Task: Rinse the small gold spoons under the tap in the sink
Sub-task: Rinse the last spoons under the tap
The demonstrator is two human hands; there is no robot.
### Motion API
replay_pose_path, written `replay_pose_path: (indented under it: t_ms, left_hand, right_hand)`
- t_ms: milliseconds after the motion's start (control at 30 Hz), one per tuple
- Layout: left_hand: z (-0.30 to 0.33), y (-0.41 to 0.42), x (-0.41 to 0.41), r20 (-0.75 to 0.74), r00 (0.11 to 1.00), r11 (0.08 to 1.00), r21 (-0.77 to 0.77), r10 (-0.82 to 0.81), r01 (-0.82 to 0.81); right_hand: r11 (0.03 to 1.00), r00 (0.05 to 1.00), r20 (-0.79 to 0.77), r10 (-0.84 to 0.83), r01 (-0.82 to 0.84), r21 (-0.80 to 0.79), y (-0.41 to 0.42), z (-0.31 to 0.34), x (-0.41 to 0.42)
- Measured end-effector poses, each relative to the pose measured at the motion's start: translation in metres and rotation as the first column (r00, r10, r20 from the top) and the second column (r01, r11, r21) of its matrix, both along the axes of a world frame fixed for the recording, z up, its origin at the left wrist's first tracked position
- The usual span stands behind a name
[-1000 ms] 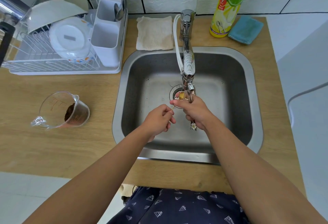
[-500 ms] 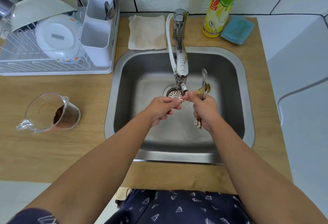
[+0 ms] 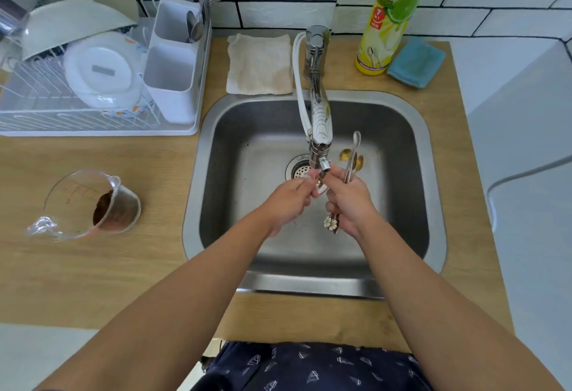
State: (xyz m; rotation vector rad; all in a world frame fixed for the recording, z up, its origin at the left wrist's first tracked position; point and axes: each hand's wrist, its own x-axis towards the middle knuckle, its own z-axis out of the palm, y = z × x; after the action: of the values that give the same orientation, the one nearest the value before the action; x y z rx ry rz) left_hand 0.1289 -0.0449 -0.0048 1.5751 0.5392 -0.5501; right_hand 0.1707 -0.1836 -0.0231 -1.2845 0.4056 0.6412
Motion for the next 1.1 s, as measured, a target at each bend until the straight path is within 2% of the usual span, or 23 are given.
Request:
replay_pose_path:
  t_ms: [67, 200, 300, 367, 500, 567, 667, 833, 900, 1033, 1100]
  left_hand:
    - [0.000, 0.008, -0.014, -0.052, 0.994, 0.992, -0.069, 0.098, -0.101]
    - [0.003, 0.013, -0.028, -0.212, 0.945, 0.900, -0.312, 0.248, -0.306]
    - [0.005, 0.010, -0.028, -0.262, 0.915, 0.844, -0.367, 0.309, -0.390]
    - [0.006, 0.009, -0.028, -0.247, 0.907, 0.851, -0.328, 0.342, -0.410]
    - [0.007, 0.002, -0.031, -0.101, 0.942, 0.947, -0.005, 0.320, -0.322]
    - [0.005, -0.003, -0.031, 0.004, 0.959, 0.955, 0.087, 0.283, -0.282]
    - [0.002, -0.001, -0.033, 0.066, 0.949, 0.949, 0.046, 0.308, -0.311]
    - [0.009, 0.005, -0.032, 0.024, 0.945, 0.943, -0.086, 0.326, -0.323]
    - [0.013, 0.008, -0.031, 0.018, 0.961, 0.959, -0.061, 0.277, -0.276]
    - [0.019, 0.015, -0.034, -0.019, 0.983, 0.983, -0.004, 0.183, -0.184]
    - [0.020, 0.020, -0.037, -0.035, 0.991, 0.991, 0.007, 0.130, -0.130]
  right_hand:
    - [0.998, 0.998, -0.003, 0.057, -0.057, -0.037, 0.007, -0.001, 0.000]
    - [0.992, 0.991, -0.052, -0.127, 0.126, -0.027, 0.014, -0.006, 0.005]
    - [1.000, 1.000, -0.023, 0.004, -0.005, -0.030, 0.019, -0.009, -0.007]
    - [0.995, 0.997, 0.000, 0.076, -0.076, -0.064, 0.019, -0.007, -0.012]
    - [0.997, 0.997, -0.036, -0.067, 0.066, -0.031, 0.014, -0.007, -0.006]
    - [0.999, 0.998, -0.044, -0.039, 0.039, -0.003, 0.017, -0.005, -0.011]
    - [0.999, 0.999, -0.023, 0.037, -0.037, 0.017, 0.021, -0.002, -0.015]
    - [0.997, 0.998, -0.030, 0.055, -0.053, 0.060, 0.014, -0.004, -0.010]
    - [0.996, 0.996, -0.013, 0.083, -0.083, 0.031, 0.016, -0.002, -0.011]
    - [0.995, 0.995, -0.029, -0.092, 0.091, -0.043, 0.011, -0.003, 0.007]
    - [0.995, 0.999, 0.008, -0.053, 0.053, -0.081, 0.011, -0.004, 0.007]
